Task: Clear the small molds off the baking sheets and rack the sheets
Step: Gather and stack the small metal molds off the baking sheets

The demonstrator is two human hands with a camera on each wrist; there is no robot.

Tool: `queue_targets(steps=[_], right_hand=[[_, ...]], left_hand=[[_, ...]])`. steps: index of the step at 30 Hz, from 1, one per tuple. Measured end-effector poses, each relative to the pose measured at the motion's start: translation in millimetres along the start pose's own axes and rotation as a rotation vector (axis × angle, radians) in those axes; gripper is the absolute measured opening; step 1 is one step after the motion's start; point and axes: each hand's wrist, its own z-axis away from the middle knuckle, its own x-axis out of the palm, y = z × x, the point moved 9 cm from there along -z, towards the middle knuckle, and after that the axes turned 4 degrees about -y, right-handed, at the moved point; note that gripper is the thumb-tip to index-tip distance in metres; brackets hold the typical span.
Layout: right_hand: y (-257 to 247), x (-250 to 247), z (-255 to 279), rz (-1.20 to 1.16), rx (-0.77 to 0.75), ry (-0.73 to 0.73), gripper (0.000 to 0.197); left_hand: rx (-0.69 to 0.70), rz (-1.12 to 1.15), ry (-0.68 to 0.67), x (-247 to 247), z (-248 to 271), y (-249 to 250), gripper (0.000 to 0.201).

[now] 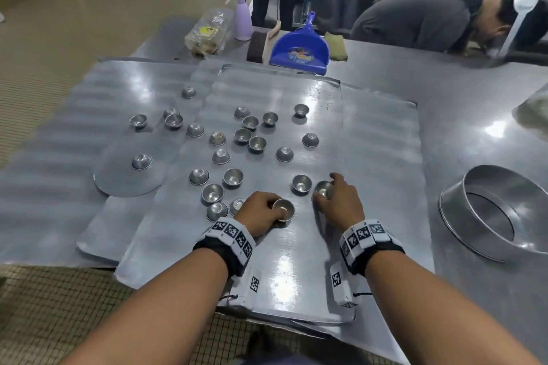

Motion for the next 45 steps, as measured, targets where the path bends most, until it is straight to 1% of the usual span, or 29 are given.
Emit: queue_targets(steps=[1, 4, 7, 10, 14, 17, 19, 21, 25, 28, 30, 32, 35, 37, 39, 42, 43, 45], right_hand=[[-0.8, 0.1, -0.4, 0.026, -0.008, -0.005, 0.062], [-1.7, -0.5, -0.6, 0.063, -0.03, -0.01, 0.049], [0.8, -3.0, -0.9, 0.02, -0.028, -0.014, 0.051], [4.4, -9.4, 0.1, -0.067, -0.025, 0.013, 0.052], [1.8, -21.9, 4.7, -0.175, -0.059, 0.058, 0.052], [-18.9, -29.9, 10.7, -0.261, -0.147, 0.051, 0.046], [-38.3, -30.5, 15.1, -0.265, -0.223, 0.035, 0.047], [-56.7, -26.9, 19.0, -0.261, -0.289, 0.01, 0.048], [-92.8, -12.5, 27.7, -0.161, -0.431, -0.049, 0.052], [-109.0, 1.0, 31.8, -0.047, -0.495, -0.077, 0.051], [-113.6, 5.6, 32.6, -0.012, -0.497, -0.072, 0.051], [-116.8, 8.8, 34.3, 0.006, -0.502, -0.075, 0.051], [-119.5, 13.9, 38.1, 0.001, -0.516, -0.112, 0.057], [-116.1, 16.4, 38.2, -0.025, -0.513, -0.127, 0.055], [-105.9, 11.6, 31.8, -0.032, -0.475, -0.084, 0.048], [-82.0, -0.7, 14.3, 0.041, -0.374, 0.019, 0.044], [-73.9, -0.8, 8.2, 0.078, -0.339, 0.018, 0.043], [-58.2, 6.8, -3.5, 0.156, -0.282, -0.038, 0.044]], left_hand=[[0.002, -0.006, -0.011, 0.8, -1.3, -0.6, 0.011], [0.009, -0.032, -0.019, 0.9, -2.4, 0.2, 0.01], [0.011, 0.01, 0.006, 0.4, -3.6, -3.1, 0.012], [-0.013, 0.078, 0.041, 0.2, -3.2, -6.7, 0.012], [-0.031, 0.125, 0.038, -0.4, -4.2, -3.7, 0.016], [-0.004, 0.163, 0.117, -7.4, -4.4, 3.7, 0.016], [0.012, 0.201, 0.181, -13.1, -4.0, 8.8, 0.015], [0.028, 0.238, 0.214, -16.9, -2.6, 15.2, 0.017], [0.089, 0.303, 0.224, -26.5, -0.2, 31.8, 0.018], [0.098, 0.432, 0.219, -29.7, 0.1, 36.7, 0.023], [0.085, 0.521, 0.214, -30.5, 1.8, 35.4, 0.025], [0.09, 0.544, 0.216, -34.0, 3.9, 31.7, 0.024], [0.127, 0.419, 0.222, -40.3, 7.9, 28.8, 0.018], [0.139, 0.377, 0.269, -46.7, 10.1, 24.9, 0.013], [0.122, 0.397, 0.323, -52.1, 10.7, 19.1, 0.013], [0.104, 0.387, 0.336, -54.0, 12.3, 14.4, 0.02], [0.098, 0.373, 0.328, -53.5, 13.3, 12.9, 0.019], [0.076, 0.34, 0.299, -48.8, 14.6, 9.2, 0.016]])
